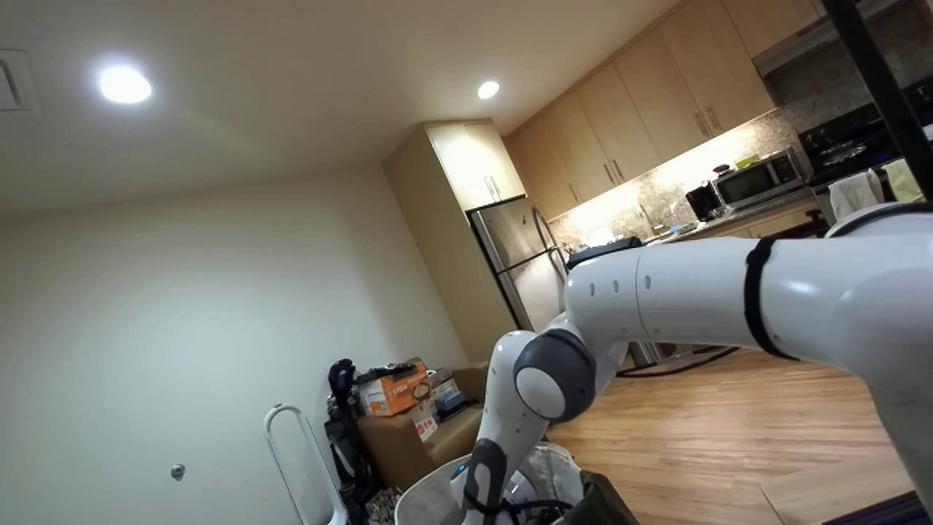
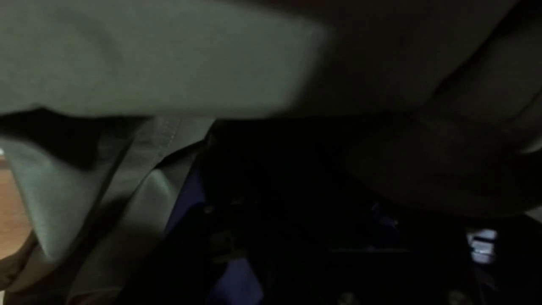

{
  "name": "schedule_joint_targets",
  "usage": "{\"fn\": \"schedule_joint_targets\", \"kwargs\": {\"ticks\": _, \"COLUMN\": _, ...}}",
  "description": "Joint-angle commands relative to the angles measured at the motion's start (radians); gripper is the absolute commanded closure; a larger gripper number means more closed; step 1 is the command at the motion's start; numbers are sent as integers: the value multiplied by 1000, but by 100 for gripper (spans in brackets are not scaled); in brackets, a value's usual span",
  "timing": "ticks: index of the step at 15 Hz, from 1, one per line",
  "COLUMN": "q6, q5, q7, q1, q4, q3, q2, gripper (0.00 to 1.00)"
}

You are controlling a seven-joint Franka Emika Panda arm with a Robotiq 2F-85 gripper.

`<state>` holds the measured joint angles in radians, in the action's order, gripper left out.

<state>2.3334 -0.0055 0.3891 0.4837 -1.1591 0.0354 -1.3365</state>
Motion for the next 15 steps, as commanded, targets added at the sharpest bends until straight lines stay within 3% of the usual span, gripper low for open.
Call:
{"fn": "schedule_joint_targets", "kwargs": {"ticks": 1, "q6": 15, "q5": 29, "q7": 37, "q1": 28, "q4": 29, "q3": -24, "q2": -31, "gripper": 67}}
{"fn": "schedule_joint_targets", "kwargs": {"ticks": 5, "q6": 34, "q5": 38, "q7": 56, "q1": 64, "q4": -23, "q3": -73, "q2": 25, "gripper": 90}}
{"fn": "schedule_joint_targets", "kwargs": {"ticks": 9, "q6": 71, "q5": 61, "q7": 165, "q1": 144, "q4": -103, "q3": -175, "q2": 142, "gripper": 92}}
{"fn": "schedule_joint_targets", "kwargs": {"ticks": 15, "q6": 331, "q5": 49, "q7": 312, "q1": 224, "q4": -311, "q3": -303, "q2": 391, "gripper": 92}}
